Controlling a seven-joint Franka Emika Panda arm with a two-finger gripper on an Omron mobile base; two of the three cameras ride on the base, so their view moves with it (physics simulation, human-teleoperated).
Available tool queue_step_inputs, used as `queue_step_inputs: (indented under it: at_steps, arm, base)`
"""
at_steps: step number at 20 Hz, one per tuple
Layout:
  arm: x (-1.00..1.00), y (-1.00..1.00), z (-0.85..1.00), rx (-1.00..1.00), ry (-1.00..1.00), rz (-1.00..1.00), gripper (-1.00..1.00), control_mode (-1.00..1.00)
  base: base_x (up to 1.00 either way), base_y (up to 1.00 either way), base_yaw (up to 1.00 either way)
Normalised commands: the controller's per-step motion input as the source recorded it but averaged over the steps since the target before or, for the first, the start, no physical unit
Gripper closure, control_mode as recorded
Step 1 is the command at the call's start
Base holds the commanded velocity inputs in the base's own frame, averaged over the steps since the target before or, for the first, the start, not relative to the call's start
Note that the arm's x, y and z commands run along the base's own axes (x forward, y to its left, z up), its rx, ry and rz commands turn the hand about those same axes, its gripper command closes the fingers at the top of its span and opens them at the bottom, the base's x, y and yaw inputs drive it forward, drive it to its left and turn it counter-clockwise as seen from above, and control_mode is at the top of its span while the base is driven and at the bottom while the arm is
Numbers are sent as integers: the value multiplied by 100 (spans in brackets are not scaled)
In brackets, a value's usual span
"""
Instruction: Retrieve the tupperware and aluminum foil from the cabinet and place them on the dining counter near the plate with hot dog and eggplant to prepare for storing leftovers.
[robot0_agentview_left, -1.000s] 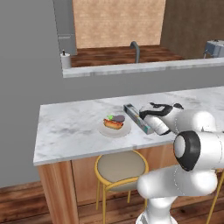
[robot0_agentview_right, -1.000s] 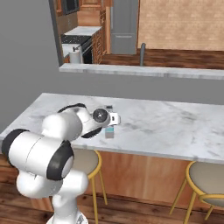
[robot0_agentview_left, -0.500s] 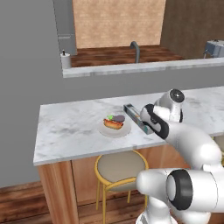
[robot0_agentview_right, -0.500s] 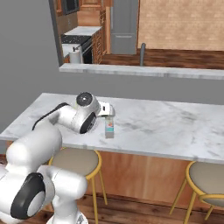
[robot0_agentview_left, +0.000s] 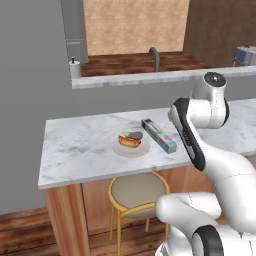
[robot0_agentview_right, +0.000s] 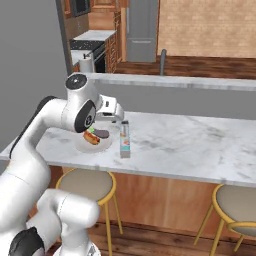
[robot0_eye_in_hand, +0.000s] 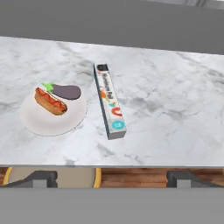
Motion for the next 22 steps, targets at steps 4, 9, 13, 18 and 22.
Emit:
queue_step_inputs:
  at_steps: [4,9,13,18,22]
  arm:
    - [-100,4,57,0,0,0,-100,-100]
    - [-56,12,22,0,0,0,-100,-100]
    - [-17,3,2,0,4,0,-100,-100]
    - [0,0,0,0,0,0,-100,100]
    - [0,0,0,0,0,0,-100,100]
  base:
    - [0,0,0]
    - [0,0,0]
    - [0,0,0]
    - [-87,-36,-15]
    - [-45,-96,-39]
